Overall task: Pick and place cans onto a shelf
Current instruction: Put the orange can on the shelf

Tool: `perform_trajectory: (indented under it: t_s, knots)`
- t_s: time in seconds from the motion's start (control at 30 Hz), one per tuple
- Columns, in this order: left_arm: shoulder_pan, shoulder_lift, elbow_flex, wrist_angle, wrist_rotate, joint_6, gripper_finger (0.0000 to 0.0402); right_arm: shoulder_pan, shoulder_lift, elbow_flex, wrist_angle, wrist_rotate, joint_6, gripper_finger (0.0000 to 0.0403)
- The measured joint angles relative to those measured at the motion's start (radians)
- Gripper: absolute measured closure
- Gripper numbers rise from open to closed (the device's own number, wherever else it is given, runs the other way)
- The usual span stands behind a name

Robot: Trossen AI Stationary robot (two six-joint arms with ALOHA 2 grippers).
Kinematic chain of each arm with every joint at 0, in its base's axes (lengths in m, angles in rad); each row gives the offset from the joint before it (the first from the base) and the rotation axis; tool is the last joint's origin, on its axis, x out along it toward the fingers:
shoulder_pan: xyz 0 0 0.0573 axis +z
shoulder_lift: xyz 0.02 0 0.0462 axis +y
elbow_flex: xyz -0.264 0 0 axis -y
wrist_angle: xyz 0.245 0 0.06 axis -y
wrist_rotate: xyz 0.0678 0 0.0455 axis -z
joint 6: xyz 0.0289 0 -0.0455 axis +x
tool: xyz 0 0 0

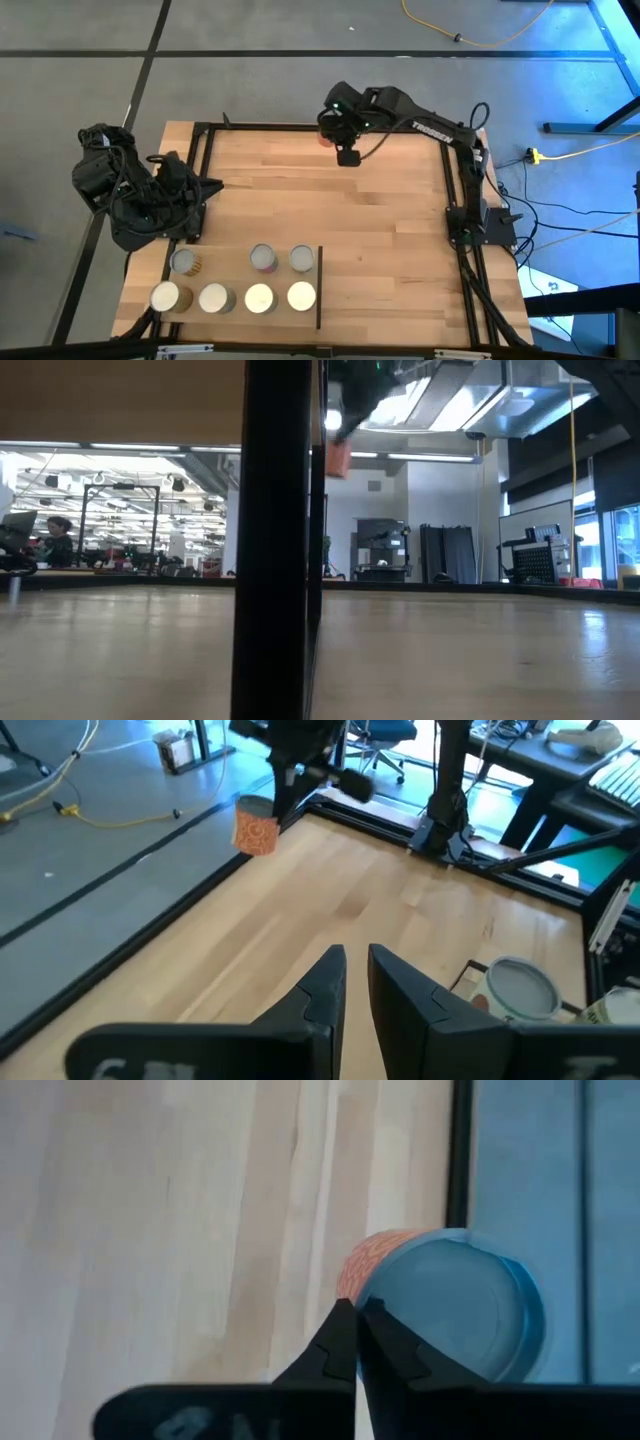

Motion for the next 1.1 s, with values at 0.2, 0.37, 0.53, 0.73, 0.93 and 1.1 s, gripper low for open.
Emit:
perform_trajectory:
  t_s: [0.2,0.37,0.53,0.73,0.93,1.1]
  knots:
    - [0.000,0.000,0.000,0.000,0.040,0.074,0.0362,0.088,0.002,0.071,0.055,0.015,0.106,0.0399]
    - [0.000,0.001,0.000,0.000,0.085,0.089,0.0362,0.128,0.030,0.071,0.098,0.014,0.126,0.0399]
    - [0.000,0.000,0.000,0.000,0.097,0.089,0.0362,0.153,0.095,0.070,0.158,-0.036,0.122,0.0399]
    - [0.000,0.001,0.000,0.000,0.101,0.080,0.0362,0.157,0.200,0.070,0.194,-0.125,0.106,0.0399]
    - [0.000,0.001,0.000,0.001,0.101,0.061,0.0362,0.156,0.318,0.070,0.203,-0.147,0.073,0.0399]
    - [0.000,0.001,0.000,0.001,0.101,0.035,0.0362,0.156,0.406,0.069,0.216,-0.194,0.043,0.0399]
